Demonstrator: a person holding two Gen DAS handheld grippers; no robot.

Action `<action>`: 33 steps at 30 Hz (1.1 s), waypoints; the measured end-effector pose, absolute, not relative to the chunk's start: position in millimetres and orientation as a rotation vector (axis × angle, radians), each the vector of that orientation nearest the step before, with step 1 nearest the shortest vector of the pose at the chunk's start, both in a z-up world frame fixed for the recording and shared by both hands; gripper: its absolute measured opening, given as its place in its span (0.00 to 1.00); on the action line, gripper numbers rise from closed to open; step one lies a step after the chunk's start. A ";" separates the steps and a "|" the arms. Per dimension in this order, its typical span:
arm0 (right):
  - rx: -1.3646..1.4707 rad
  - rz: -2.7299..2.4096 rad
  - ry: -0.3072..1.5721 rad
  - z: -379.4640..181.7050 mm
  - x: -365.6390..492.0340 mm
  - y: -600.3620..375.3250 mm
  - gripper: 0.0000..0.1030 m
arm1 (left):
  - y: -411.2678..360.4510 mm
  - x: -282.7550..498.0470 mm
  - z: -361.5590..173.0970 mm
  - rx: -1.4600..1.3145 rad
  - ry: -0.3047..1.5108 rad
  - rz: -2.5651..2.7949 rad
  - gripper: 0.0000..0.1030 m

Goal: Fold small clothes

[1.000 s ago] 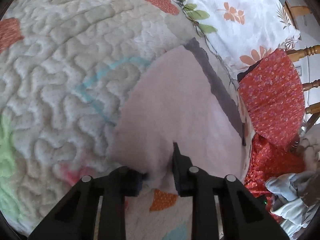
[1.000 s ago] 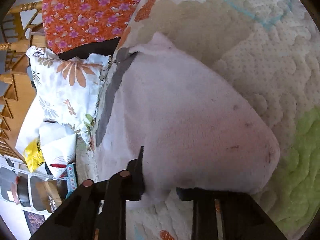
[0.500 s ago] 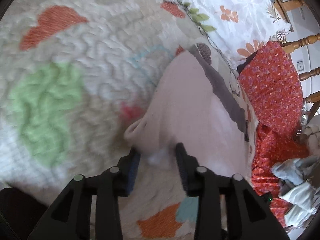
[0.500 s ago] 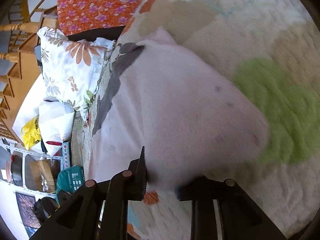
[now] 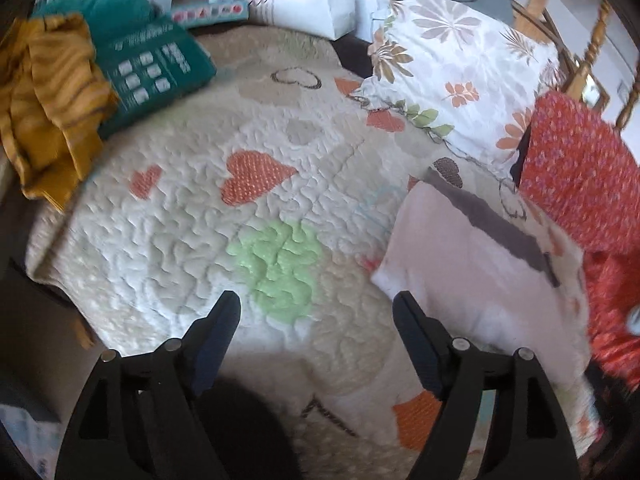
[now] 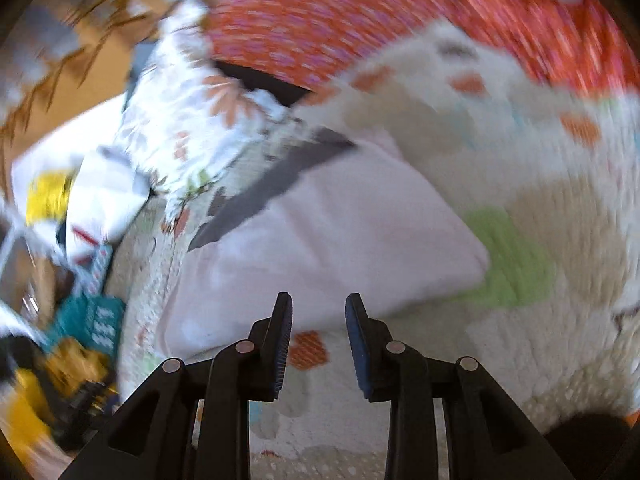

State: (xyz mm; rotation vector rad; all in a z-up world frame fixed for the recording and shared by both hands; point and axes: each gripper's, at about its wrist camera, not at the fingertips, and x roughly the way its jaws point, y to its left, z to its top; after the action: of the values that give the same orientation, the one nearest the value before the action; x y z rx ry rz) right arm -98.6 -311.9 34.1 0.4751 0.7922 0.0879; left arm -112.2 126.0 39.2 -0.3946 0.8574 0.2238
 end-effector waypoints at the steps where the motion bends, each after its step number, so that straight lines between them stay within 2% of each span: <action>1: 0.411 0.070 0.783 38.3 -93.2 -298.0 0.52 | 124.6 -114.9 41.3 -0.378 0.850 0.221 0.75; 2: 0.345 0.063 0.793 40.3 -84.6 -282.3 0.68 | 123.0 -116.9 43.2 -0.366 0.844 0.221 0.75; 4: 0.276 0.076 0.861 36.9 -61.5 -255.2 0.69 | 121.2 -121.5 47.3 -0.348 0.831 0.223 0.76; 5: 0.280 0.096 0.883 34.2 -52.4 -247.1 0.63 | 121.0 -125.1 49.8 -0.339 0.823 0.224 0.76; 6: 0.293 0.119 0.904 31.6 -42.9 -239.1 0.48 | 121.1 -129.4 52.4 -0.329 0.813 0.226 0.77; 7: 0.301 0.137 0.929 27.5 -33.7 -230.7 0.43 | 120.2 -131.1 53.5 -0.325 0.806 0.227 0.80; 8: 0.304 0.153 0.952 23.1 -23.2 -219.8 0.38 | 120.0 -134.3 55.2 -0.321 0.798 0.227 0.84; 10: 0.297 0.182 0.953 17.4 -11.8 -202.8 0.35 | 120.1 -138.9 57.0 -0.310 0.791 0.225 0.86; 17: 0.159 0.234 1.016 -17.9 -6.5 -149.0 0.35 | 125.2 -141.0 48.8 -0.330 0.834 0.211 0.87; 22: 0.084 0.261 1.022 -8.0 -24.3 -148.1 0.36 | 123.9 -139.0 43.6 -0.344 0.856 0.191 0.87; 29: 0.058 0.278 0.940 23.5 -29.8 -137.9 0.36 | 116.2 -139.7 42.0 -0.309 0.858 0.185 0.87; 33: 0.029 0.286 0.957 14.5 -22.5 -120.0 0.36 | 116.7 -143.0 42.8 -0.287 0.856 0.199 0.87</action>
State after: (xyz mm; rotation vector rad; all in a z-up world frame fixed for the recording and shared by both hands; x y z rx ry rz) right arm -22.5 -120.0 14.5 0.0291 0.9572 0.2855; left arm -143.0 116.7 42.8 -0.2867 0.8562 0.1991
